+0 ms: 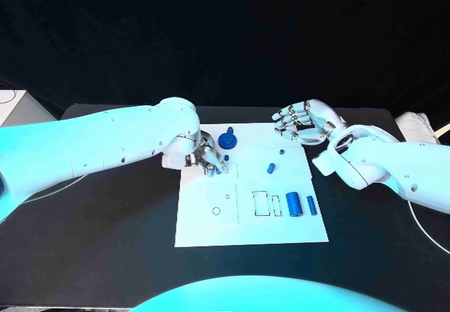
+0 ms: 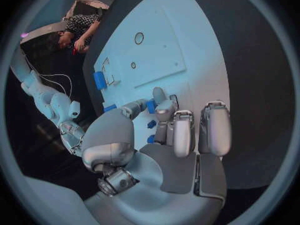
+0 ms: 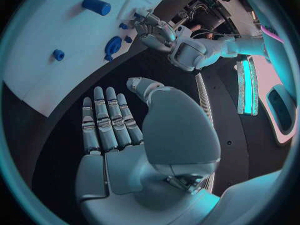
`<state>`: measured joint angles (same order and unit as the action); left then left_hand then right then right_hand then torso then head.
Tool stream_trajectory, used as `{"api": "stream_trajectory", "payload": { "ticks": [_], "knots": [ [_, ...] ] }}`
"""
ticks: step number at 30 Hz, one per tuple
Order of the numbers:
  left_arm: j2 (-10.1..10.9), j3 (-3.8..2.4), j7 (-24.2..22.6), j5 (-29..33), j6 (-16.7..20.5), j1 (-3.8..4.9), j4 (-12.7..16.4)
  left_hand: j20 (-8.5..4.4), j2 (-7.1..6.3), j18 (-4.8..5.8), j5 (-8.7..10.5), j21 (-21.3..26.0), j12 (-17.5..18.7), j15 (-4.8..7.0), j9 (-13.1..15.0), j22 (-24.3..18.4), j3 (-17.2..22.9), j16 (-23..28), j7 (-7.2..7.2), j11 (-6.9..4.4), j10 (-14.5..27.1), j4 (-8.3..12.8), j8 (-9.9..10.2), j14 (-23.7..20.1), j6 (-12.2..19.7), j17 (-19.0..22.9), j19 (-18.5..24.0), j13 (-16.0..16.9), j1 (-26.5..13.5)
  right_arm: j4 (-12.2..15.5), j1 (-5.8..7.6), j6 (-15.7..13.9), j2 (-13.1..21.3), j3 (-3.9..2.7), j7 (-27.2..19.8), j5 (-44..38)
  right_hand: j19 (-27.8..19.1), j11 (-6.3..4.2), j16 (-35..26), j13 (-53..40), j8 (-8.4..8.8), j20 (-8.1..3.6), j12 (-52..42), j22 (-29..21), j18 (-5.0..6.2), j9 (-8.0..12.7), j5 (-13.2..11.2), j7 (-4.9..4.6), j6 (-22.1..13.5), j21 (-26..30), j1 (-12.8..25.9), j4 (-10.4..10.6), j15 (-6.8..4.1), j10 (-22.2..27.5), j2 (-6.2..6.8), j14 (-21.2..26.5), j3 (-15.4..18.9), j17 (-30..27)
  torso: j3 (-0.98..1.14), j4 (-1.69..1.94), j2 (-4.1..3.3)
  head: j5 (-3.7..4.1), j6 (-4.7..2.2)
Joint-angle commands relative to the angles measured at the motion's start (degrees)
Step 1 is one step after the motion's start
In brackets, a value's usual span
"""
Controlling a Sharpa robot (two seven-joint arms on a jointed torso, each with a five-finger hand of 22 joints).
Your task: Assemble the parts on the task board
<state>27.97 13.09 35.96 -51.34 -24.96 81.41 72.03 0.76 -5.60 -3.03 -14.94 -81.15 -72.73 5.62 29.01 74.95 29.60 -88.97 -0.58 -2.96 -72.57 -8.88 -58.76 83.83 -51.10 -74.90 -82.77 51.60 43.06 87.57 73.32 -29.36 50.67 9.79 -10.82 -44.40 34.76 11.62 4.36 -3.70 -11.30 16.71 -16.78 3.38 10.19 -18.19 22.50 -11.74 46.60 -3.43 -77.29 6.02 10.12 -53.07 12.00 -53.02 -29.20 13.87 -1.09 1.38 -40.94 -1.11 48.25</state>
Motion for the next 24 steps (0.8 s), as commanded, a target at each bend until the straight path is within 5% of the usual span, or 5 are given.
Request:
{"api": "stream_trajectory", "payload": {
  "ticks": [1,9,24],
  "knots": [
    [0.5,0.0,0.2,-1.8,2.1,-0.06,0.7,-0.08,-0.89,0.13,0.55,0.2,0.1,0.31,0.1,6.1,-1.1,0.2,0.05,-0.06,0.0,-0.5,0.3,5.5,0.0,-13.0,0.1,0.1,0.1,-0.1,-0.01,0.7,-0.1,-0.01,-0.5,-0.5,-0.2,0.04,-0.2,0.1,0.25,-0.01,0.3,-0.1,-0.33,0.1,0.0,-3.32,0.4,0.2,0.2,0.1,0.26,-0.4,0.11,0.2,-0.3,-0.1,0.01,0.08,0.1,0.03,-0.13],
    [1.6,-1.07,0.0,-2.7,4.3,0.15,2.2,-0.13,-2.28,0.07,4.22,0.4,0.4,0.35,0.5,6.0,-4.3,0.8,0.05,-0.08,0.3,-2.7,0.4,5.3,0.3,-12.1,0.2,-0.1,1.9,-0.3,-0.06,0.9,-0.3,-0.01,-0.6,-0.4,-0.2,0.05,-0.2,0.1,0.27,0.0,0.3,-0.1,-0.34,0.1,0.0,-3.33,0.4,0.2,0.4,0.0,0.27,-0.4,0.17,0.2,-0.5,-0.1,-0.06,0.09,0.05,0.01,-0.42],
    [4.3,-4.28,-0.4,3.6,7.3,0.12,4.8,0.02,-3.44,-0.36,5.13,1.9,1.8,0.11,0.8,4.6,-6.3,1.5,-0.31,0.23,2.0,-4.1,0.7,4.9,1.4,-11.1,1.4,-2.5,4.8,-1.1,-0.22,1.0,-0.7,-0.01,-0.8,-0.2,-0.4,0.06,-0.2,0.1,0.28,0.0,0.4,-0.1,-0.34,0.1,-0.1,-3.35,0.4,0.2,0.5,0.0,0.28,-0.4,0.2,0.2,-0.6,-0.2,-0.03,0.04,0.04,0.02,-1.08]
  ]
}}
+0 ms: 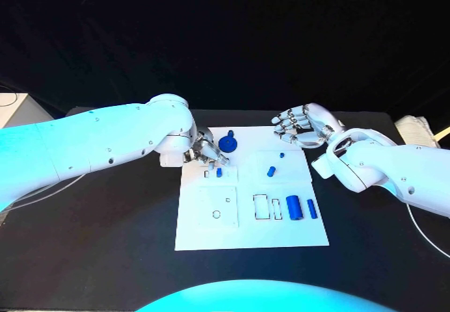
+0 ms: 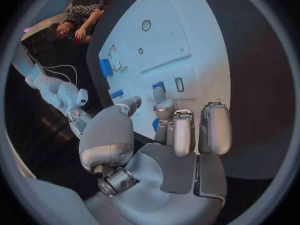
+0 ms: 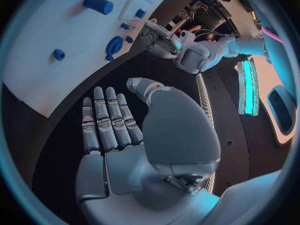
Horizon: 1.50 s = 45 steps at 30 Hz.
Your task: Assemble the parts on the task board
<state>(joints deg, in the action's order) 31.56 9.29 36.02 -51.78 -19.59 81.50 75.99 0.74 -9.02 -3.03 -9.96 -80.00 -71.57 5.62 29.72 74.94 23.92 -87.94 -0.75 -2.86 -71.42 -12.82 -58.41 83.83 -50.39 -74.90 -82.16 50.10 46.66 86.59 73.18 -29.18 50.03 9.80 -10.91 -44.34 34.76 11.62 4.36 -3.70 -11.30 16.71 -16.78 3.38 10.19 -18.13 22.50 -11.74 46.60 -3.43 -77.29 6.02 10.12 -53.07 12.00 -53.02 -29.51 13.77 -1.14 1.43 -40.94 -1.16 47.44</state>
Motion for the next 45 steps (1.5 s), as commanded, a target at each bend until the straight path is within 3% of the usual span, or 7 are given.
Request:
{"api": "stream_trajectory", "payload": {
  "ticks": [1,5,7,12,18,32,45],
  "knots": [
    [1.3,-0.93,-0.6,4.9,2.3,0.02,1.2,0.07,-0.08,-0.43,0.13,1.0,0.8,0.06,0.2,4.4,-0.7,0.6,-0.23,0.22,1.1,-0.3,0.4,4.9,0.9,-10.9,0.9,-1.3,1.6,-0.2,-0.1,0.9,-0.1,-0.02,-0.7,-0.2,-0.4,0.06,-0.2,0.1,0.28,0.0,0.4,-0.1,-0.34,0.1,-0.1,-3.35,0.4,0.2,0.5,0.0,0.28,-0.4,0.21,0.2,-0.3,-0.1,0.0,-0.03,0.04,0.09,-0.37],
    [4.0,-2.59,-1.4,7.7,4.6,-0.01,3.0,0.68,0.03,-1.4,-0.53,4.6,4.1,-0.82,0.4,1.1,-1.5,2.6,-1.38,1.28,6.0,-0.8,1.0,3.8,3.7,-7.9,3.8,-6.9,6.0,-0.6,-0.21,0.8,-0.2,-0.02,-0.9,-0.1,-0.4,0.06,-0.2,0.1,0.29,0.0,0.4,-0.1,-0.35,0.1,-0.1,-3.35,0.4,0.2,0.6,0.0,0.28,-0.4,0.22,0.2,-0.3,-0.1,-0.05,-0.05,0.06,0.08,-1.16],
    [5.8,-3.44,-2.3,8.9,6.3,-0.01,3.7,1.64,1.37,-2.29,-1.13,8.3,9.8,-2.08,-0.3,-2.1,0.1,6.1,-3.04,2.77,13.8,0.2,2.8,1.7,7.2,-3.2,6.6,-16.4,11.3,-0.8,-0.28,0.8,-0.2,-0.02,-1.1,0.0,-0.2,0.06,-0.2,0.1,0.29,0.0,0.4,-0.1,-0.35,0.1,-0.1,-3.35,0.4,0.2,0.6,0.0,0.28,-0.4,0.22,0.2,-0.3,-0.1,-0.07,-0.02,0.11,0.04,-1.58],
    [9.3,-5.01,-4.8,10.5,10.5,0.02,4.2,3.56,2.01,-3.97,-1.24,15.7,13.2,-4.18,-3.5,-8.3,6.2,12.2,-5.56,5.02,18.8,3.0,7.5,-2.5,11.1,4.8,11.9,-18.9,18.7,-1.4,-0.38,0.7,-0.1,-0.02,-1.4,0.1,0.5,-0.08,0.0,0.1,0.26,-0.02,0.4,0.0,-0.26,0.1,-0.3,-3.15,0.5,0.0,0.3,-0.5,0.18,-0.6,0.17,0.0,-0.9,-0.2,-0.09,0.1,0.11,-0.13,-2.61],
    [11.3,-5.85,-7.3,10.0,13.8,0.07,2.9,4.38,0.79,-4.46,-1.0,18.1,13.9,-5.07,-5.7,-10.3,6.8,13.6,-6.82,6.14,19.2,2.6,10.4,-3.4,12.7,6.9,13.1,-20.1,18.6,-1.9,-0.51,0.6,-0.1,-0.02,-2.0,0.2,6.4,-0.51,0.4,0.1,-0.03,-0.09,0.4,0.7,0.16,0.0,-0.6,-2.65,1.1,-1.1,0.5,-1.3,-0.25,-1.4,0.13,-0.9,-2.2,-0.4,-0.23,0.09,0.03,-0.57,-4.09],
    [5.5,-5.93,-9.5,1.5,14.7,0.13,-6.5,5.19,-1.11,-4.28,-0.83,17.8,13.2,-5.97,-7.4,-10.1,1.9,12.5,-7.98,7.19,18.9,-2.6,11.8,-2.5,13.1,6.1,11.7,-21.0,15.8,-2.4,-0.68,0.3,-0.7,-0.02,-2.5,-0.2,8.4,-0.61,0.8,0.1,-0.06,-0.18,0.6,0.8,0.27,0.0,-0.7,-2.6,1.3,-1.6,0.9,-1.6,-0.46,-1.7,0.22,-1.7,-2.8,-0.4,-0.42,0.02,-0.22,-1.4,-5.02],
    [-2.3,-3.6,-9.2,3.0,5.6,-0.08,-16.8,5.04,-0.57,-4.21,-0.64,17.5,12.9,-5.65,-8.6,-9.9,-0.7,11.9,-7.37,6.73,19.2,-3.8,13.3,-2.5,13.9,5.7,11.5,-21.3,15.7,-1.8,-0.69,-0.4,-1.1,-0.04,-2.8,-0.4,8.5,-0.59,0.8,0.1,-0.04,-0.18,0.7,0.8,0.25,0.0,-0.6,-2.63,1.2,-1.6,0.9,-1.6,-0.45,-1.6,0.21,-1.7,-2.9,-0.4,-0.92,-0.4,-0.95,-1.72,-5.14]
  ]
}}
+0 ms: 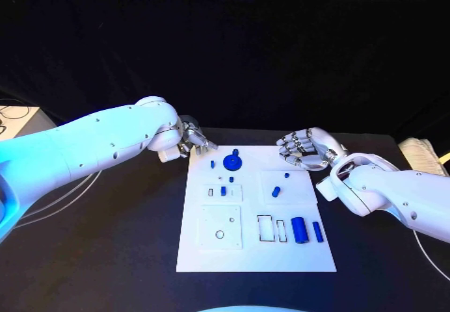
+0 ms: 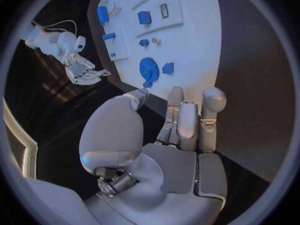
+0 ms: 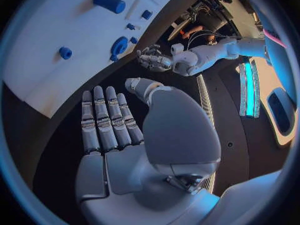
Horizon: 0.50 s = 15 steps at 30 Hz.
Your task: Assemble the parts on the task board
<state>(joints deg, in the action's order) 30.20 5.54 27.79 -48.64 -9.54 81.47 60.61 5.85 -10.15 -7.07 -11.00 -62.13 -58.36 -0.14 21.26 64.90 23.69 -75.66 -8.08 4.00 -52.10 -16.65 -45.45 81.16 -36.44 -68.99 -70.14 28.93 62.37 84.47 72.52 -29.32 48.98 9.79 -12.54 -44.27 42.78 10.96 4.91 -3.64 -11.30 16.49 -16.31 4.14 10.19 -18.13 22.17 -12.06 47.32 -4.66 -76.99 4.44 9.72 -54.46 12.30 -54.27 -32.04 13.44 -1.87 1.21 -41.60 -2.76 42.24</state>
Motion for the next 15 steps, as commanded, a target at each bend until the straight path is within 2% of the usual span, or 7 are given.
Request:
{"api": "stream_trajectory", "payload": {
  "ticks": [1,7,10,15],
  "knots": [
    [-1.3,0.22,-0.9,-0.1,-4.6,-0.07,-1.8,-0.08,0.59,-0.11,0.4,-0.5,-0.4,0.1,-0.1,0.3,-0.6,-0.5,-0.04,-0.13,-0.2,0.0,0.4,0.2,-0.1,-0.4,-0.6,-0.1,0.0,0.4,-0.03,-0.2,-0.1,-0.02,-1.2,-0.4,0.5,0.08,0.3,0.1,-0.03,0.04,0.2,0.1,0.25,0.0,-0.3,-2.31,0.5,-0.3,0.6,-0.1,-0.05,-0.2,-0.09,-0.5,-0.3,-0.1,-0.24,-0.19,-0.35,-0.16,0.0],
    [-3.3,0.43,-0.3,-0.6,-6.1,-0.14,-4.4,-0.22,1.62,0.63,0.29,-3.8,-1.8,0.19,-0.7,3.2,-2.4,-3.1,0.04,-0.24,-1.5,0.0,0.6,1.9,-2.4,-3.5,-3.0,0.2,0.1,0.7,-0.03,-0.3,-0.3,-0.02,-1.2,-0.4,0.4,0.1,0.3,0.1,-0.01,0.04,0.3,0.1,0.23,0.0,-0.2,-2.34,0.5,-0.3,0.6,-0.1,-0.03,-0.2,-0.09,-0.5,-0.4,-0.1,-0.31,-0.21,-0.55,-0.2,-0.2],
    [-3.8,0.46,0.0,-1.3,-6.4,-0.14,-5.1,-0.27,1.76,0.79,0.3,-4.5,-2.0,0.24,-0.8,3.8,-2.8,-3.7,0.1,-0.29,-1.6,0.0,0.7,2.2,-2.7,-4.2,-3.4,0.2,0.1,0.8,-0.03,-0.3,-0.3,-0.03,-1.2,-0.4,0.4,0.1,0.3,0.1,-0.01,0.04,0.3,0.1,0.23,0.0,-0.2,-2.34,0.5,-0.3,0.6,-0.1,-0.03,-0.2,-0.09,-0.5,-0.4,-0.1,-0.27,-0.22,-0.56,-0.27,-0.21],
    [-4.3,0.49,0.7,-2.0,-7.0,-0.15,-5.8,-0.34,1.89,0.95,0.27,-5.3,-2.3,0.32,-0.9,4.4,-3.2,-4.1,0.2,-0.4,-1.9,0.1,0.7,2.4,-3.3,-4.6,-3.9,0.3,0.3,0.8,-0.03,-0.2,-0.4,-0.03,-1.2,-0.4,0.4,0.11,0.2,0.1,0.0,0.04,0.3,0.0,0.22,0.0,-0.2,-2.37,0.5,-0.3,0.7,-0.1,-0.01,-0.2,-0.09,-0.4,-0.4,-0.1,-0.34,-0.12,-0.47,-0.12,-0.07]
  ]
}}
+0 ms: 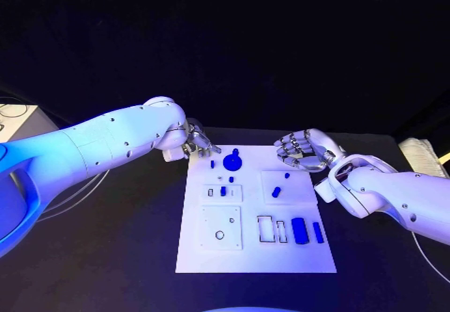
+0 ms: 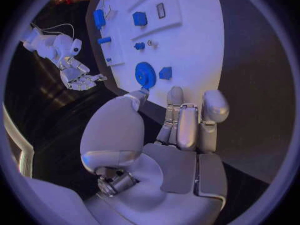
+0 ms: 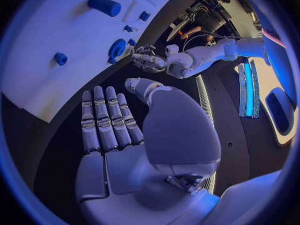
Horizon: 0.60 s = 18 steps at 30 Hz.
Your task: Assemble the parts on the task board
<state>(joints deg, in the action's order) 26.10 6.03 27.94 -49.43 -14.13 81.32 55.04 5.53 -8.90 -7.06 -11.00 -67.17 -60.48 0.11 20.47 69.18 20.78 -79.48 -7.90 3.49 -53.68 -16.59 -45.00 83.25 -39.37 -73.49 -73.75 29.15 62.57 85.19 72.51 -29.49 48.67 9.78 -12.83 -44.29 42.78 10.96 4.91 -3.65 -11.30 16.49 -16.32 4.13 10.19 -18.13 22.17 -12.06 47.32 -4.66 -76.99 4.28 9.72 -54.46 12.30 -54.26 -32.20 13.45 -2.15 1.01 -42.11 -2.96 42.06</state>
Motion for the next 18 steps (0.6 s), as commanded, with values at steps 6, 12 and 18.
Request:
{"api": "stream_trajectory", "payload": {
  "ticks": [6,12,18],
  "knots": [
    [-0.4,0.0,1.4,-2.0,-3.1,0.0,-0.4,-0.12,0.88,1.03,0.24,-0.8,-0.6,0.2,-0.1,0.6,-0.8,-0.7,0.17,-0.03,-0.7,0.0,0.1,0.6,-1.2,-0.6,-0.7,0.1,0.3,0.1,-0.03,-0.1,-0.1,-0.03,-0.9,-0.3,0.4,0.13,0.2,0.1,0.01,0.05,0.3,0.0,0.2,0.1,-0.2,-2.4,0.5,-0.3,0.7,0.0,0.0,-0.2,-0.08,-0.4,-0.3,-0.1,-0.04,0.0,0.07,0.12,0.25],
    [-0.6,0.1,2.0,-2.0,-5.7,-0.02,-0.4,-0.15,0.96,1.08,0.23,-1.0,-0.7,0.24,-0.1,0.8,-0.9,-0.8,0.23,-0.08,-0.8,0.0,0.1,0.6,-1.4,-0.7,-0.8,0.2,0.3,0.1,-0.03,0.0,-0.1,-0.03,-0.9,-0.3,0.3,0.14,0.2,0.1,0.02,0.05,0.3,0.0,0.19,0.1,-0.1,-2.43,0.5,-0.2,0.7,0.0,0.01,-0.2,-0.07,-0.4,-0.3,-0.1,-0.03,0.0,0.01,0.11,0.34],
    [-0.8,0.4,2.1,-1.7,-7.3,-0.14,-0.4,-0.33,1.54,1.25,0.21,-1.8,-1.4,0.49,-0.1,1.6,-1.3,-1.5,0.55,-0.39,-1.5,0.0,-0.1,1.1,-2.7,-1.6,-1.3,0.4,0.8,0.1,-0.03,0.0,-0.2,-0.03,-0.8,-0.3,0.2,0.16,0.2,0.1,0.03,0.05,0.4,0.0,0.18,0.1,-0.1,-2.44,0.4,-0.2,0.7,0.0,0.02,-0.2,-0.07,-0.4,-0.3,-0.1,-0.04,-0.03,-0.05,0.12,0.44]
  ]
}}
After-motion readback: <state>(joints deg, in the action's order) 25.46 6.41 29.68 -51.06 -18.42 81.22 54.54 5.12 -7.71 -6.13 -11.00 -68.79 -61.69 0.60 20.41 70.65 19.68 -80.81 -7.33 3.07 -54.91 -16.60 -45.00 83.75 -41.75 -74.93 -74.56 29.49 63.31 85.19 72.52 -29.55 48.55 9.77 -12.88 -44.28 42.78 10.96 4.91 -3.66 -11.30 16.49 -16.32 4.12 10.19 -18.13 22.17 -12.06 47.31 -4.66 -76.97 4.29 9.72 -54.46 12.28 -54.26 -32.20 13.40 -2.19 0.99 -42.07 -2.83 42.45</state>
